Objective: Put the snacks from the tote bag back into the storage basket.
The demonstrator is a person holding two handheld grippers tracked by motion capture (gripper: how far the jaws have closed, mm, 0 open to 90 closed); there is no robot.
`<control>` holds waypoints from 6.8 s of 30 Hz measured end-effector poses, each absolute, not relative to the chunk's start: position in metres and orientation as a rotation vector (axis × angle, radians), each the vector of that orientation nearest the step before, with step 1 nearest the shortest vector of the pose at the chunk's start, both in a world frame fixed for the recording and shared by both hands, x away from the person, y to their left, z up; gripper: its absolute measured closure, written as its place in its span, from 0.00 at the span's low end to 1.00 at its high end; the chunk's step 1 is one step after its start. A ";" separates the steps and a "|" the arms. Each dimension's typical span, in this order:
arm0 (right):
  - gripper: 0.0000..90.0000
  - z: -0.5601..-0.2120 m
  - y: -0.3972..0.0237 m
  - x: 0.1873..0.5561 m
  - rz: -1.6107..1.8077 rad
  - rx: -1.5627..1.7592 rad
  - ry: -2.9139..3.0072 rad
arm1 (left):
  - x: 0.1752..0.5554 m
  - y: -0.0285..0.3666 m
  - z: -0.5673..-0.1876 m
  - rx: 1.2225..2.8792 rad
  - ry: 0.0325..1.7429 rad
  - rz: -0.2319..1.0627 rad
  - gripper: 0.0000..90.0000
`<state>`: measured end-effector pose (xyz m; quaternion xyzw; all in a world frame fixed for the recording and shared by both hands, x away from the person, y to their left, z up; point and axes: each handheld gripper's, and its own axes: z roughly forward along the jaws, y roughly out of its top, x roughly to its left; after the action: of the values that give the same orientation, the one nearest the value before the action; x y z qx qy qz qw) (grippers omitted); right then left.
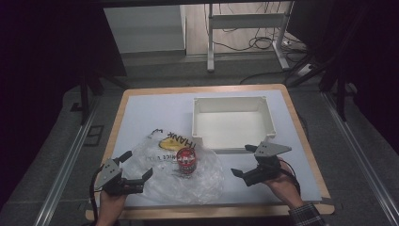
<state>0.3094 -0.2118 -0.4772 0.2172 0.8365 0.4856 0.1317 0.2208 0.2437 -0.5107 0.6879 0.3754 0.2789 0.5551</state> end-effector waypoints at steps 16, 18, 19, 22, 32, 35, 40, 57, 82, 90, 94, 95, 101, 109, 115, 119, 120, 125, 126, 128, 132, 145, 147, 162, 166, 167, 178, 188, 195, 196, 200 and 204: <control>0.00 -0.475 -0.183 0.316 1.376 0.601 2.519 | 0.219 0.242 -0.510 1.617 0.861 0.658 0.00; 0.00 -0.476 -0.179 0.317 1.369 0.594 2.529 | 0.219 0.242 -0.510 1.618 0.859 0.660 0.00; 0.00 -0.476 -0.177 0.317 1.364 0.591 2.534 | 0.219 0.242 -0.510 1.617 0.857 0.660 0.00; 0.00 -0.477 -0.169 0.320 1.354 0.583 2.554 | 0.219 0.243 -0.510 1.611 0.853 0.659 0.00; 0.00 -0.479 -0.146 0.328 1.312 0.528 2.617 | 0.218 0.242 -0.510 1.599 0.845 0.665 0.00; 0.00 -0.480 -0.142 0.329 1.295 0.516 2.631 | 0.217 0.241 -0.510 1.606 0.845 0.670 0.00; 0.00 -0.482 -0.131 0.331 1.267 0.515 2.669 | 0.217 0.241 -0.510 1.610 0.844 0.678 0.00; 0.00 -0.485 -0.096 0.336 1.222 0.486 2.732 | 0.217 0.241 -0.510 1.619 0.845 0.686 0.00; 0.04 -0.492 -0.048 0.350 1.049 0.477 2.844 | 0.216 0.242 -0.509 1.622 0.839 0.692 0.00; 0.08 -0.500 -0.034 0.355 0.982 0.450 2.883 | 0.216 0.242 -0.509 1.627 0.838 0.693 0.00; 0.10 -0.504 -0.027 0.359 0.929 0.426 2.900 | 0.216 0.242 -0.509 1.628 0.837 0.694 0.00; 0.10 -0.506 -0.025 0.360 0.916 0.413 2.903 | 0.216 0.242 -0.509 1.628 0.837 0.694 0.00; 0.15 -0.512 -0.014 0.361 0.841 0.390 2.932 | 0.216 0.242 -0.509 1.629 0.837 0.696 0.00; 0.21 -0.516 -0.007 0.362 0.794 0.371 2.944 | 0.216 0.242 -0.509 1.629 0.836 0.697 0.00; 0.26 -0.512 -0.007 0.360 0.780 0.357 2.929 | 0.216 0.242 -0.509 1.630 0.835 0.699 0.00; 0.29 -0.511 -0.008 0.359 0.773 0.352 2.930 | 0.216 0.242 -0.509 1.629 0.836 0.699 0.00; 0.29 -0.511 -0.008 0.359 0.773 0.342 2.930 | 0.216 0.242 -0.509 1.629 0.836 0.700 0.00; 0.29 -0.505 -0.010 0.358 0.793 0.323 2.927 | 0.215 0.242 -0.509 1.627 0.836 0.701 0.00; 0.29 -0.505 -0.010 0.358 0.793 0.323 2.927 | 0.215 0.242 -0.509 1.627 0.836 0.701 0.00; 0.29 -0.501 -0.011 0.357 0.799 0.312 2.922 | 0.215 0.242 -0.509 1.627 0.835 0.702 0.00; 0.29 -0.495 -0.014 0.355 0.801 0.295 2.927 | 0.215 0.242 -0.509 1.627 0.835 0.703 0.00; 0.29 -0.481 -0.027 0.355 0.843 0.268 2.925 | 0.215 0.242 -0.509 1.627 0.835 0.704 0.00; 0.29 -0.477 -0.029 0.355 0.849 0.268 2.921 | 0.215 0.242 -0.509 1.627 0.835 0.704 0.00; 0.29 -0.455 -0.048 0.355 0.863 0.291 2.896 | 0.215 0.242 -0.508 1.626 0.834 0.708 0.00; 0.29 -0.452 -0.053 0.356 0.860 0.299 2.893 | 0.215 0.242 -0.508 1.626 0.834 0.709 0.00; 0.29 -0.451 -0.055 0.356 0.859 0.306 2.891 | 0.215 0.242 -0.508 1.626 0.835 0.709 0.00; 0.29 -0.439 -0.077 0.367 0.877 0.349 2.862 | 0.215 0.241 -0.508 1.629 0.830 0.712 0.00; 0.29 -0.441 -0.091 0.378 0.873 0.392 2.848 | 0.214 0.241 -0.508 1.633 0.823 0.718 0.00; 0.29 -0.442 -0.101 0.390 0.872 0.399 2.831 | 0.214 0.240 -0.508 1.638 0.825 0.716 0.00; 0.29 -0.442 -0.101 0.390 0.872 0.399 2.831 | 0.214 0.240 -0.508 1.638 0.824 0.716 0.00; 0.29 -0.441 -0.108 0.398 0.878 0.414 2.818 | 0.215 0.241 -0.508 1.638 0.826 0.715 0.00; 0.29 -0.441 -0.111 0.404 0.877 0.430 2.813 | 0.215 0.241 -0.508 1.638 0.825 0.715 0.00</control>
<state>0.4036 -0.1113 -0.4414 0.1440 0.9415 0.2937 0.0817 0.2145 0.2406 -0.5084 0.6930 0.3492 0.3026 0.5533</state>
